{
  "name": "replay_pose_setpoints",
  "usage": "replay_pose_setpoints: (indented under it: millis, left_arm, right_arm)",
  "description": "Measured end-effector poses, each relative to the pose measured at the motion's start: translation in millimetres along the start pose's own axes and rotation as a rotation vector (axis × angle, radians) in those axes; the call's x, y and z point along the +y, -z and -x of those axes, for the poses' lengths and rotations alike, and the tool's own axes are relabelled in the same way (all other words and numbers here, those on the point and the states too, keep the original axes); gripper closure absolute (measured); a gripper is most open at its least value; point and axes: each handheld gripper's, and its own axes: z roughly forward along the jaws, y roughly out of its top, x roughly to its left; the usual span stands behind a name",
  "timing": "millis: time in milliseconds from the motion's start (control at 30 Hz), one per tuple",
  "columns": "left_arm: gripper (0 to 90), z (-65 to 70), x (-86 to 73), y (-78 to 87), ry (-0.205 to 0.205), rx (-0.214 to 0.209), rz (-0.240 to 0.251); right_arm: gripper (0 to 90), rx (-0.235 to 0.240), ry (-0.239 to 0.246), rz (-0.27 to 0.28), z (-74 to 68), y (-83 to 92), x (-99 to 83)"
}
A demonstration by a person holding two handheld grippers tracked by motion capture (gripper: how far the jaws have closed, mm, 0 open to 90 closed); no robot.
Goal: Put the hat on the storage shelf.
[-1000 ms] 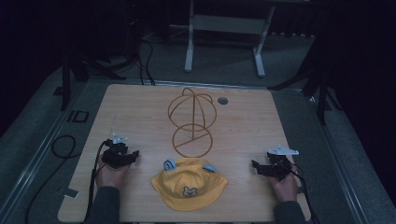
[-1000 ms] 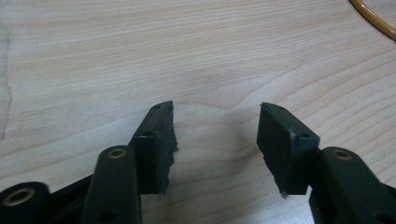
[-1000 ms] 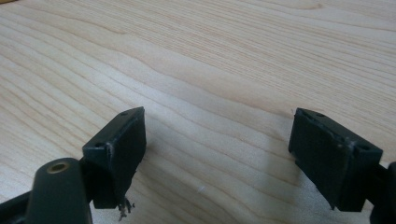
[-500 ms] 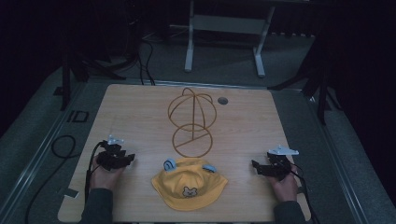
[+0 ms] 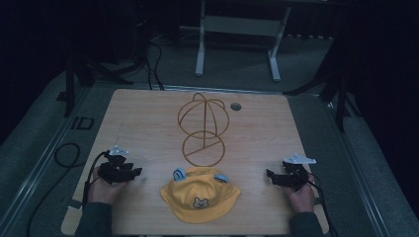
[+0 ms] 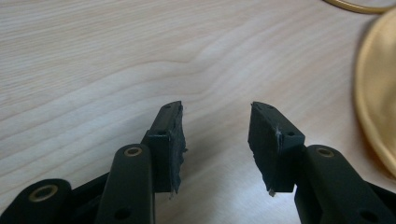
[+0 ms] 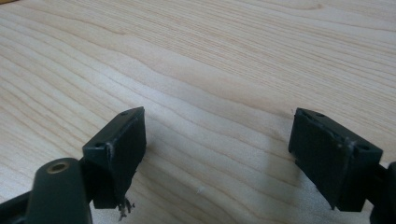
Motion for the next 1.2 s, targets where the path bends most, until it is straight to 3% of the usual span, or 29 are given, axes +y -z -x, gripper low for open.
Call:
replay_pose_setpoints:
  millis: [233, 567, 600, 700, 967, 1200]
  left_arm:
    - [53.9, 13.1, 6.7, 9.4, -0.072, -0.029, -0.011]
    - [51.6, 31.4, 19.4, 22.1, -0.135, -0.053, -0.009]
    - [51.5, 39.3, 25.0, 26.1, -0.163, -0.060, -0.013]
    - [51.4, 44.2, 28.7, 28.7, -0.183, -0.067, -0.016]
    - [53.3, 67.1, 50.0, 38.1, -0.284, -0.144, -0.048]
    - [53.5, 76.0, 63.5, 40.9, -0.326, -0.192, -0.060]
  right_arm:
    - [18.9, 0.000, 0.000, 0.001, 0.0, -0.2, 0.0]
    - [18.9, 0.000, -0.001, 0.000, 0.1, -0.2, 0.2]
    - [18.9, 0.000, 0.000, 0.000, 0.1, -0.2, 0.2]
    - [18.9, 0.000, 0.000, 0.000, 0.1, -0.2, 0.2]
    - [18.9, 0.001, -0.002, 0.001, 0.2, -0.4, 0.3]
    - [18.9, 0.001, -0.003, 0.001, 0.2, -0.5, 0.3]
